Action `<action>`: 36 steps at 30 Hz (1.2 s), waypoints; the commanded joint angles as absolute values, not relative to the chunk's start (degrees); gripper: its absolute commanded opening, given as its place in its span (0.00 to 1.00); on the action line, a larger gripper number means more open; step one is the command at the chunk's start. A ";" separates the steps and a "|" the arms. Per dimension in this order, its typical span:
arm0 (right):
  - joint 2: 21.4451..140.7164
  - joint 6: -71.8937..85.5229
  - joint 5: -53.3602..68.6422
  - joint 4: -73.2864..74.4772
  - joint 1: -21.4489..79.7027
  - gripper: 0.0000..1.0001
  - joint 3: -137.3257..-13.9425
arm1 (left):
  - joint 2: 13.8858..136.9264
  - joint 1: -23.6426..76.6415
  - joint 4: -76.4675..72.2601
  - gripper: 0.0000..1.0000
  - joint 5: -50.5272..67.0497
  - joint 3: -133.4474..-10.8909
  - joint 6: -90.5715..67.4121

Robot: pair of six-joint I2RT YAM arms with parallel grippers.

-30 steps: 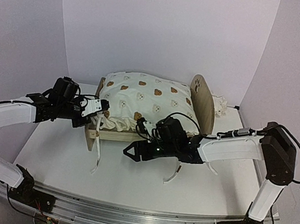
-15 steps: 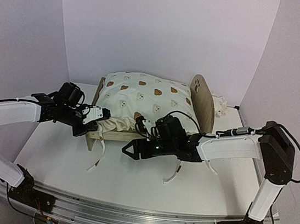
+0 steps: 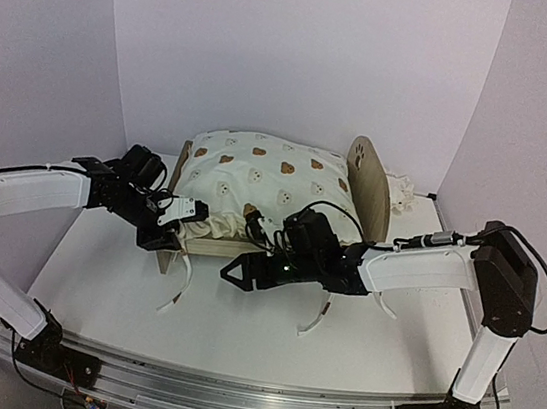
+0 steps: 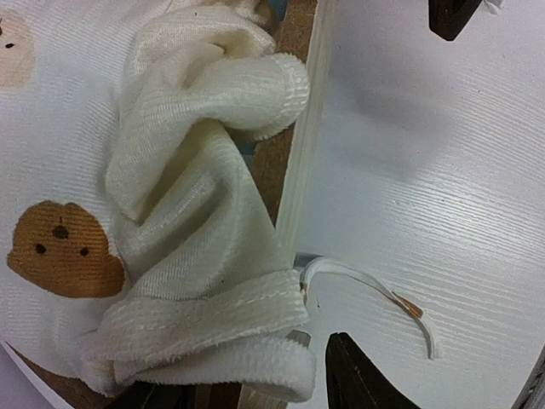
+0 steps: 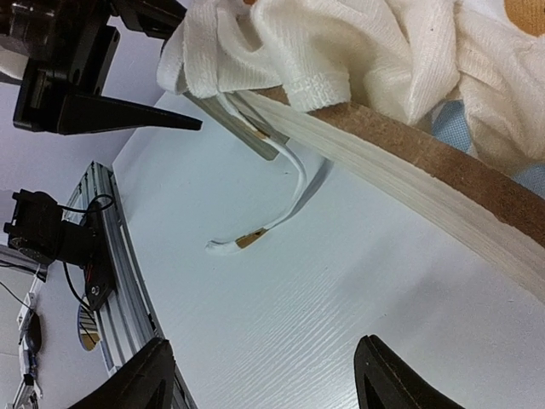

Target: Set up the pet bed

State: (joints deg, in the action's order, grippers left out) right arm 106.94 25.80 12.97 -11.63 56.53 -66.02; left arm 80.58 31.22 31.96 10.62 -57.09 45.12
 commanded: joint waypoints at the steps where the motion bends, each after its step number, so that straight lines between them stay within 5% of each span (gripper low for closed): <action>1: 107.80 25.71 15.05 -13.47 56.33 0.73 -68.20 | 84.24 30.73 34.46 0.54 7.09 -59.37 46.17; 12: 106.62 24.49 15.65 -13.85 56.33 0.73 -66.60 | 90.21 30.76 34.85 0.53 7.82 -61.54 46.94; 23: 111.14 26.74 10.92 -22.27 57.12 0.71 -66.18 | 91.15 31.04 43.50 0.00 15.00 -65.65 43.07; 36: 126.71 35.85 2.59 -37.88 62.85 0.69 -76.00 | 92.05 32.17 54.52 0.00 22.94 -85.12 30.25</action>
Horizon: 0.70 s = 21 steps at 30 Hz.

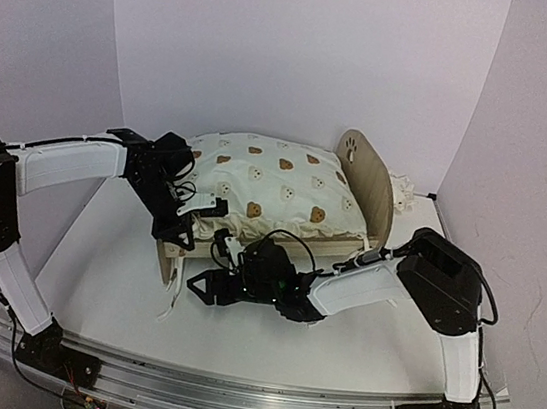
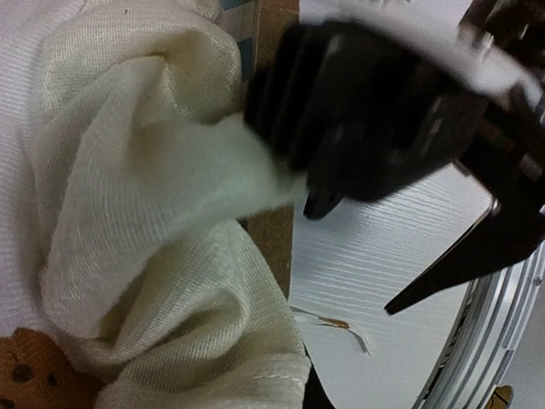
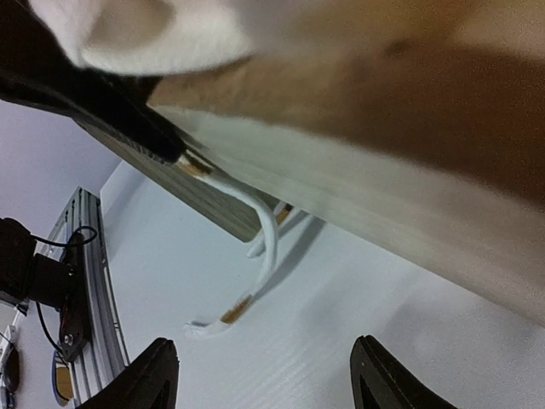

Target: Set up the pet bed

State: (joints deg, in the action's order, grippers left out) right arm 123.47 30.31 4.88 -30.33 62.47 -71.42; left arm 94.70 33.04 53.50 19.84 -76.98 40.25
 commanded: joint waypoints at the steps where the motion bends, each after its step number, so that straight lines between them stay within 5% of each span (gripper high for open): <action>1: 127.84 37.06 2.61 -38.59 62.98 0.69 -76.70 | 92.05 32.23 54.68 0.00 23.11 -85.91 29.85; 11: 133.07 48.42 -4.77 -48.33 64.14 0.61 -76.25 | 92.97 32.34 55.63 0.00 22.81 -94.62 26.42; 21: 122.01 41.69 -16.43 -52.32 66.30 0.58 -61.39 | 94.19 32.34 57.40 0.00 22.44 -99.27 26.26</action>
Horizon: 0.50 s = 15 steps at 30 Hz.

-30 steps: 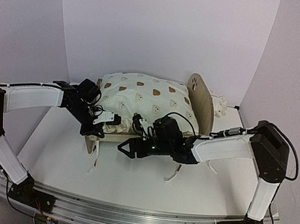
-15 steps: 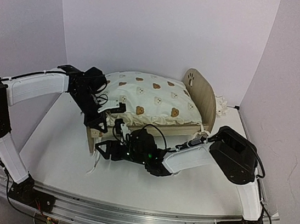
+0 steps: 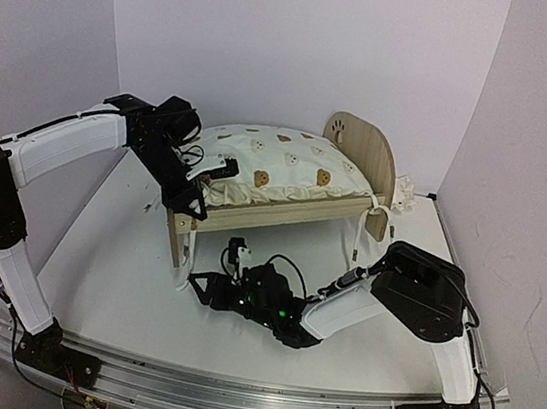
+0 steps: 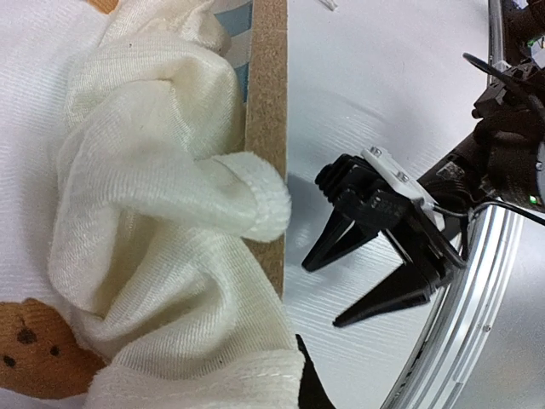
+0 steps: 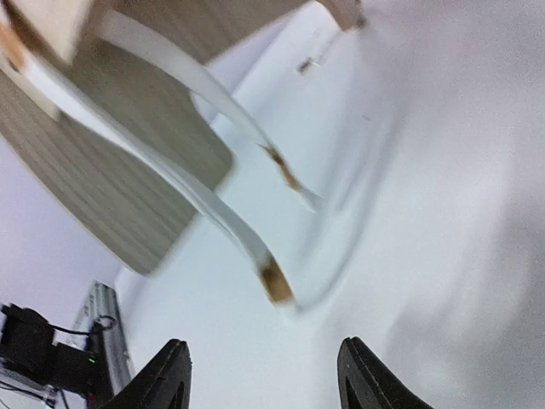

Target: Set up the pet bed

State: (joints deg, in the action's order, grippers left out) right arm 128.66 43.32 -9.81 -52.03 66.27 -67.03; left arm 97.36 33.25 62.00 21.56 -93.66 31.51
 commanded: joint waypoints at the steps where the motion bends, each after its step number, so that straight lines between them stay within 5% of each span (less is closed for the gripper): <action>1: 121.03 40.84 -16.96 -52.30 66.35 0.59 -60.21 | 94.21 32.34 57.49 0.00 22.44 -99.44 26.25; 15: 133.25 31.50 -11.91 -53.17 65.55 0.71 -75.13 | 95.21 35.51 62.07 0.00 25.88 -109.93 22.40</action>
